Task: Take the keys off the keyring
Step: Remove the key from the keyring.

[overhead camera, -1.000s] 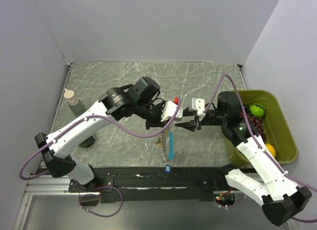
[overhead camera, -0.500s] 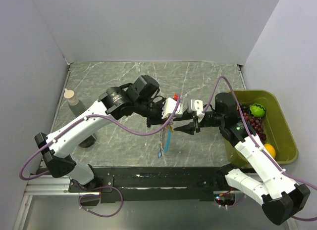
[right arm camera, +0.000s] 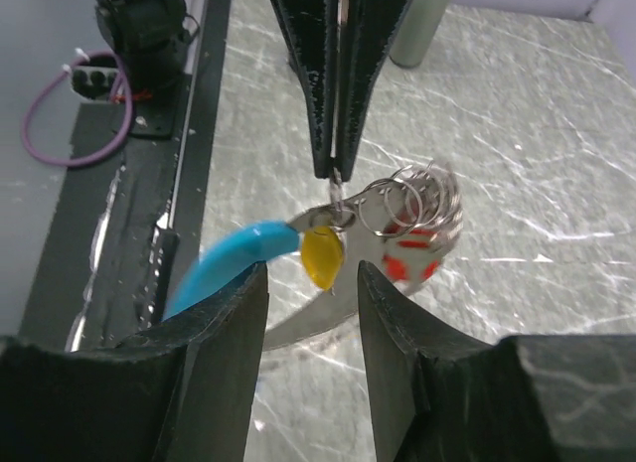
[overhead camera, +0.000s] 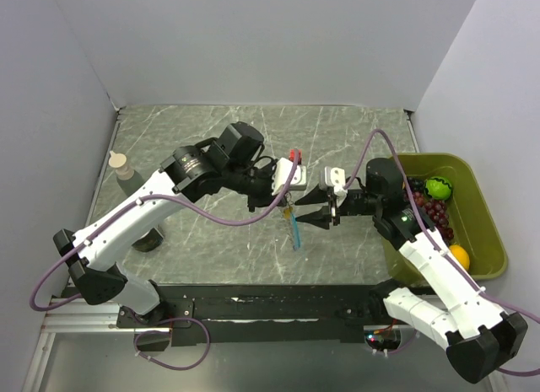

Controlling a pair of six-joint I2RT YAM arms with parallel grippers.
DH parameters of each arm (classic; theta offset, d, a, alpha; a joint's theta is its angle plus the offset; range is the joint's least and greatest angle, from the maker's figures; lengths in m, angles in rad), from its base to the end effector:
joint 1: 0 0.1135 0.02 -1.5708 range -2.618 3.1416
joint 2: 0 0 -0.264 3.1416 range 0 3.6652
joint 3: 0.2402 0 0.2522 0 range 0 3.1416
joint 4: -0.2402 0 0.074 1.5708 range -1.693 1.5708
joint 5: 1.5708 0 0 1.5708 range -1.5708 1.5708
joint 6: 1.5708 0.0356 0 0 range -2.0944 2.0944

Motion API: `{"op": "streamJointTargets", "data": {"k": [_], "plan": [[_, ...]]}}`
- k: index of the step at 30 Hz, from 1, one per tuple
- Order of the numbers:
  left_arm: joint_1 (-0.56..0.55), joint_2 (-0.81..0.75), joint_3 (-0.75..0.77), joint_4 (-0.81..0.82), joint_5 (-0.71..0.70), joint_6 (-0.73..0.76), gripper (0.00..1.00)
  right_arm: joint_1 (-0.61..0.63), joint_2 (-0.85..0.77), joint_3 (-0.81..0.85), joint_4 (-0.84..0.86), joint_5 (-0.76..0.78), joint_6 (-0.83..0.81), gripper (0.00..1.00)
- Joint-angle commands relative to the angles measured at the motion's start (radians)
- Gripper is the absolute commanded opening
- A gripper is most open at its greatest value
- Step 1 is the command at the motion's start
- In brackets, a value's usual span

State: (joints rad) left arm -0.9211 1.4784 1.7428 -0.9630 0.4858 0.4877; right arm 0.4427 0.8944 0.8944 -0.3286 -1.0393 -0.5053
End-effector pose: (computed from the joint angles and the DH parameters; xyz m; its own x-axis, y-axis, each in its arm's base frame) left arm 0.1665 -0.2467 0.4305 0.0876 0.5697 -0.8172 0.9954 -0.0189 0.0935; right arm 0.1557 0.1078 0.3497 0.2068 -0.1735 -0.9629 -0.9763 0.0280 -0.2147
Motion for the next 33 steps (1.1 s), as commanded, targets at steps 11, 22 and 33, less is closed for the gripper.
{"op": "streamJointTargets", "data": {"k": [11, 22, 33], "plan": [[0.022, -0.032, 0.040, 0.067, 0.059, -0.028, 0.01, 0.024, 0.060, -0.057, 0.275, -0.056, 0.241, 0.53], [0.027, -0.015, 0.054, 0.064, 0.065, -0.031, 0.01, 0.025, 0.084, -0.068, 0.419, -0.057, 0.409, 0.08], [0.033, -0.041, 0.021, 0.081, 0.050, -0.029, 0.01, 0.025, 0.054, 0.043, 0.061, 0.005, 0.107, 0.00]]}}
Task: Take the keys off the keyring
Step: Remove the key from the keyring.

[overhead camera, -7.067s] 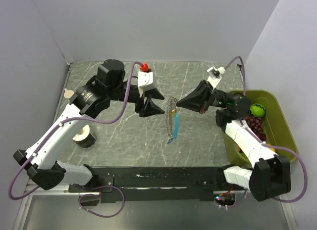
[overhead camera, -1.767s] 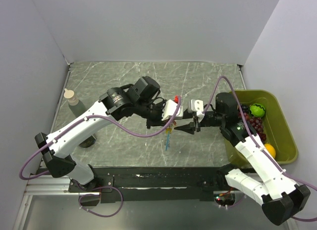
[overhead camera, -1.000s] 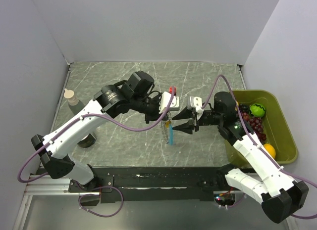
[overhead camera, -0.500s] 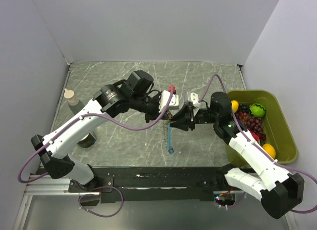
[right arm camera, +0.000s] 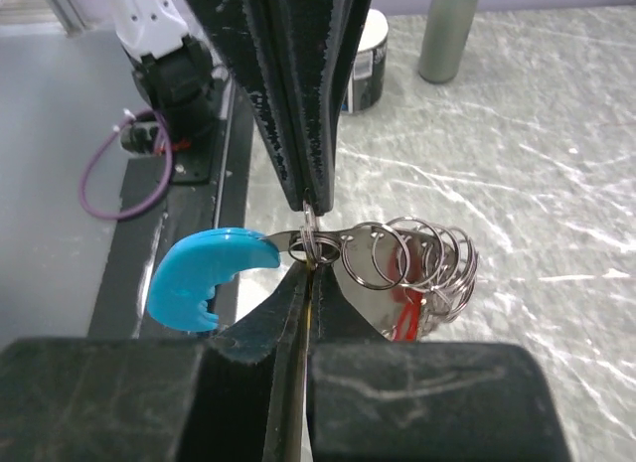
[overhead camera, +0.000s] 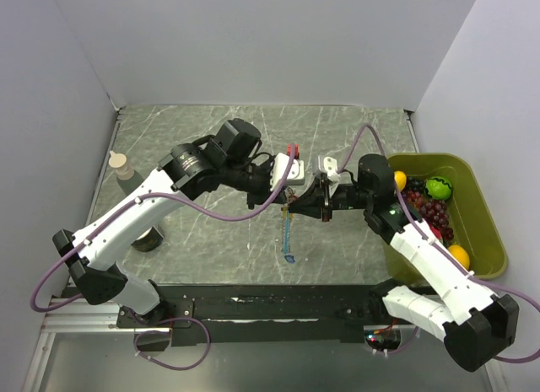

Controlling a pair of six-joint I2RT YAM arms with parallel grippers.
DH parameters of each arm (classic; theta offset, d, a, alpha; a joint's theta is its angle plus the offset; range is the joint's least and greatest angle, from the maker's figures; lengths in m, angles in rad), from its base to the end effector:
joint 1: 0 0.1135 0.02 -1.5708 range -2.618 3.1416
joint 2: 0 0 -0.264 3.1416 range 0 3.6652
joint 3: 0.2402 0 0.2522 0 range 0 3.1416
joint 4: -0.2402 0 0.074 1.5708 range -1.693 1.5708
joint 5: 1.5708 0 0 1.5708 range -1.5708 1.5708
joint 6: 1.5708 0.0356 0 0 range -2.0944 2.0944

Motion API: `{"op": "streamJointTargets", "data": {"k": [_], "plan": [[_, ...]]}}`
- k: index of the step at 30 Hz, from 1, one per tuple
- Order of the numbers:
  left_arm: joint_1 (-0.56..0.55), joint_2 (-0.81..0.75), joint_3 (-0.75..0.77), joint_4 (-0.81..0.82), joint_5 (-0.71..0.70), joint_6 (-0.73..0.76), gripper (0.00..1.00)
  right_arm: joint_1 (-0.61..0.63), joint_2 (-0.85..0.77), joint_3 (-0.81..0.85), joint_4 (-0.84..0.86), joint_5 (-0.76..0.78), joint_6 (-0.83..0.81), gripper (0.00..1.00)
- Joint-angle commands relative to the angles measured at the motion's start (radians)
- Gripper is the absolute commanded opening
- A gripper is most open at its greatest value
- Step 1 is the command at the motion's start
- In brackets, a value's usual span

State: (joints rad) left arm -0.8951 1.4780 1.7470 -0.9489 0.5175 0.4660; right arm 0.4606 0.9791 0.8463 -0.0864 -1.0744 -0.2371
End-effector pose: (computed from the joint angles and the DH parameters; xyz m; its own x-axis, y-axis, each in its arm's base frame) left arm 0.1722 -0.2430 0.4333 0.0615 0.5476 -0.8345 0.9974 -0.0030 0.0715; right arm 0.1762 0.1224 0.3399 0.0410 -0.1045 -0.9937 -0.9988 0.0212 -0.0434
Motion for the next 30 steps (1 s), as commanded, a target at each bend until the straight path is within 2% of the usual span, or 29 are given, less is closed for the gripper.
{"op": "streamJointTargets", "data": {"k": [1, 5, 13, 22, 30], "plan": [[0.007, -0.045, 0.010, 0.068, 0.016, -0.003, 0.01, 0.007, -0.042, 0.102, -0.208, 0.048, -0.207, 0.00], [0.010, -0.061, -0.010, 0.078, 0.019, -0.003, 0.01, 0.007, -0.043, 0.164, -0.323, 0.088, -0.289, 0.00], [0.010, -0.059, -0.033, 0.076, 0.049, 0.003, 0.01, 0.013, -0.008, 0.295, -0.461, 0.117, -0.334, 0.00], [0.007, -0.041, -0.046, 0.075, 0.079, 0.007, 0.01, 0.050, 0.038, 0.411, -0.561, 0.185, -0.335, 0.00], [-0.005, -0.022, -0.035, 0.065, 0.088, 0.008, 0.01, 0.124, 0.079, 0.456, -0.593, 0.319, -0.350, 0.00]]}}
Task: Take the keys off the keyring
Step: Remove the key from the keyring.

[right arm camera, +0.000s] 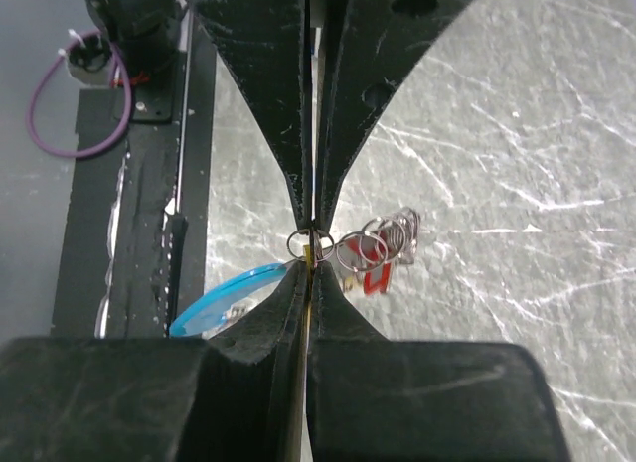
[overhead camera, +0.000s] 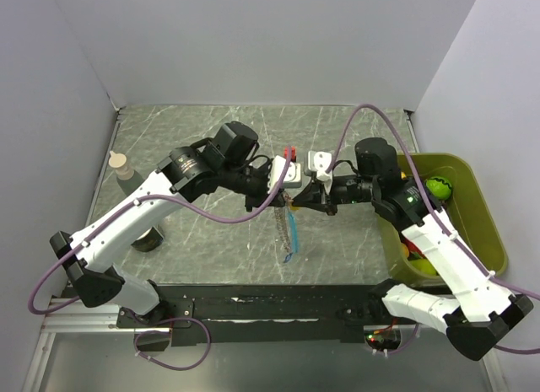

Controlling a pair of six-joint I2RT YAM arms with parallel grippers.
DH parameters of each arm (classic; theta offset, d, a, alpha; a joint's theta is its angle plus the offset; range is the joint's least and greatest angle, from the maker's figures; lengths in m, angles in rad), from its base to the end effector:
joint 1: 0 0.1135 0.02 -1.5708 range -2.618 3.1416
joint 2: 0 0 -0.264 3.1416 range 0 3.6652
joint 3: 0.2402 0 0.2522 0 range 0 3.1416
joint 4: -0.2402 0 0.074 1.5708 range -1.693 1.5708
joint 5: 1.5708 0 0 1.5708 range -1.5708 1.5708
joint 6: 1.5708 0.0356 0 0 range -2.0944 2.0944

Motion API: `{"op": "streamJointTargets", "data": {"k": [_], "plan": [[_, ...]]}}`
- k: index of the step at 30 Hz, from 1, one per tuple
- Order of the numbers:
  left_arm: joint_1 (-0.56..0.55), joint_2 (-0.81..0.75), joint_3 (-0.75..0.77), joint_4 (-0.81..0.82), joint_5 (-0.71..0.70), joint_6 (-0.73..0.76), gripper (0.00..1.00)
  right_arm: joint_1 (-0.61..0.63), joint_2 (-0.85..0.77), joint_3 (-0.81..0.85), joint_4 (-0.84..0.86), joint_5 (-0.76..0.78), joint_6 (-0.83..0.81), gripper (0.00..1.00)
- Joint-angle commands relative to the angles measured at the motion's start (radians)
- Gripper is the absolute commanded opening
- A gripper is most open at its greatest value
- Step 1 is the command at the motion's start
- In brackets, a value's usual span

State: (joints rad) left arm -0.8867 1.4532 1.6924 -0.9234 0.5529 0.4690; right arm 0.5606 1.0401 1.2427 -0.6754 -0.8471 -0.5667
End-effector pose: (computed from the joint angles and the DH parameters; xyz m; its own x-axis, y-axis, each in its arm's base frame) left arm 0.1711 -0.2394 0.4261 0.0580 0.5375 -0.8413 0.9983 -0.0230 0.0542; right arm 0.1562 0.1295 0.4048 0.1670 -0.3149 -0.9343 -0.9808 0.0439 -0.1901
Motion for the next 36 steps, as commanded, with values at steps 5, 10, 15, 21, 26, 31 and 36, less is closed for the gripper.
{"op": "streamJointTargets", "data": {"k": [5, 10, 15, 21, 26, 31, 36], "plan": [[-0.023, 0.004, 0.015, 0.034, 0.048, 0.013, 0.01, 0.028, 0.026, 0.092, 0.003, 0.149, -0.007, 0.00], [-0.032, -0.001, 0.006, 0.031, 0.044, 0.020, 0.01, 0.025, 0.037, 0.136, -0.006, 0.239, -0.007, 0.00], [-0.037, -0.004, 0.004, 0.026, 0.045, 0.025, 0.01, 0.027, 0.035, 0.162, -0.033, 0.292, -0.035, 0.00], [-0.043, -0.007, 0.007, 0.020, 0.050, 0.030, 0.01, 0.027, 0.021, 0.146, -0.036, 0.341, -0.058, 0.00], [-0.043, -0.016, 0.000, 0.023, 0.048, 0.030, 0.01, 0.028, 0.015, 0.126, -0.044, 0.385, -0.093, 0.00], [-0.043, -0.030, -0.011, 0.029, 0.044, 0.031, 0.01, 0.015, 0.012, 0.089, -0.076, 0.370, -0.125, 0.00], [-0.043, -0.037, -0.010, 0.031, 0.048, 0.028, 0.01, -0.020, 0.008, 0.032, -0.092, 0.286, -0.142, 0.00]]}}
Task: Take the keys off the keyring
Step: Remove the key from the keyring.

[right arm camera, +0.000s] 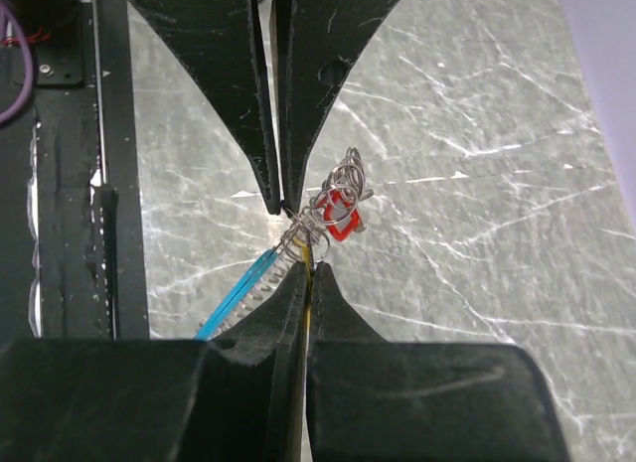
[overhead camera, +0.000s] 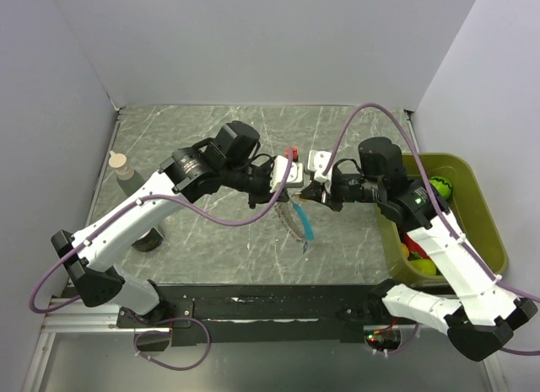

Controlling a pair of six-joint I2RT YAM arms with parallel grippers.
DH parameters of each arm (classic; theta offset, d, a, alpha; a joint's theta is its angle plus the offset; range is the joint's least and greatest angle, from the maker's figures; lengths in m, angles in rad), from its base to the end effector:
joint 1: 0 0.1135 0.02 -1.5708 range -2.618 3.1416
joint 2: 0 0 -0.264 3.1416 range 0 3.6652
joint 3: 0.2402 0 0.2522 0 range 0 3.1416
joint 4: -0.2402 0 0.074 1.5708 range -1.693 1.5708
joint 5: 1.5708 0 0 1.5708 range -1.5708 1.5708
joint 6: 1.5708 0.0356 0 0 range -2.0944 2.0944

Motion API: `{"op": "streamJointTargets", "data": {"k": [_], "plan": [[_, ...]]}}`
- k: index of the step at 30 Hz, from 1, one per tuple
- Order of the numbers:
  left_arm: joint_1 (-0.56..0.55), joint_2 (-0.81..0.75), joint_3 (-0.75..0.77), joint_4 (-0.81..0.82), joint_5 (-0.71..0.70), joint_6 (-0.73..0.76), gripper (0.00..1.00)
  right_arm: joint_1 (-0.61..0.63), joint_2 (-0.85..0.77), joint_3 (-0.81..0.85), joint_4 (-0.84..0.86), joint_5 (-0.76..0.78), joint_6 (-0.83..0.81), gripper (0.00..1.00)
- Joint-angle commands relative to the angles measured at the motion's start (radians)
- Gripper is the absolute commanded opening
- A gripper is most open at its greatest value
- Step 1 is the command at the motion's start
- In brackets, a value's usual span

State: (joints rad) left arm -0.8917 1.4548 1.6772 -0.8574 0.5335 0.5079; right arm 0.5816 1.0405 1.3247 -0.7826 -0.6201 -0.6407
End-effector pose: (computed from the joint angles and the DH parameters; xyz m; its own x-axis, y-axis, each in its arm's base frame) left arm 0.1740 -0.2443 0.4262 0.1254 0.5114 -0.8502 0.9913 -0.0303 0.1280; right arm 0.1518 0.1245 0.4183 0.2020 -0.4494 -0.8702 -0.9391 0.1634 -0.3023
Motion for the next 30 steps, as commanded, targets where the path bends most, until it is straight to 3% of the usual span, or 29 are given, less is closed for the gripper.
{"op": "streamJointTargets", "data": {"k": [1, 8, 15, 25, 30], "plan": [[-0.038, -0.040, 0.007, -0.034, 0.071, -0.011, 0.01, -0.048, 0.007, -0.059, 0.014, 0.021, -0.070, 0.00], [-0.038, -0.040, 0.007, -0.038, 0.080, -0.009, 0.01, -0.132, 0.049, -0.042, -0.079, -0.254, -0.120, 0.00], [-0.038, -0.036, 0.009, -0.049, 0.100, 0.004, 0.01, -0.150, 0.046, -0.030, -0.155, -0.398, -0.195, 0.00], [-0.056, -0.016, 0.026, -0.084, 0.100, 0.034, 0.01, -0.155, 0.128, 0.149, -0.352, -0.515, -0.226, 0.00], [-0.075, -0.010, 0.026, -0.077, 0.077, 0.035, 0.01, -0.138, 0.128, 0.143, -0.322, -0.486, -0.175, 0.00]]}}
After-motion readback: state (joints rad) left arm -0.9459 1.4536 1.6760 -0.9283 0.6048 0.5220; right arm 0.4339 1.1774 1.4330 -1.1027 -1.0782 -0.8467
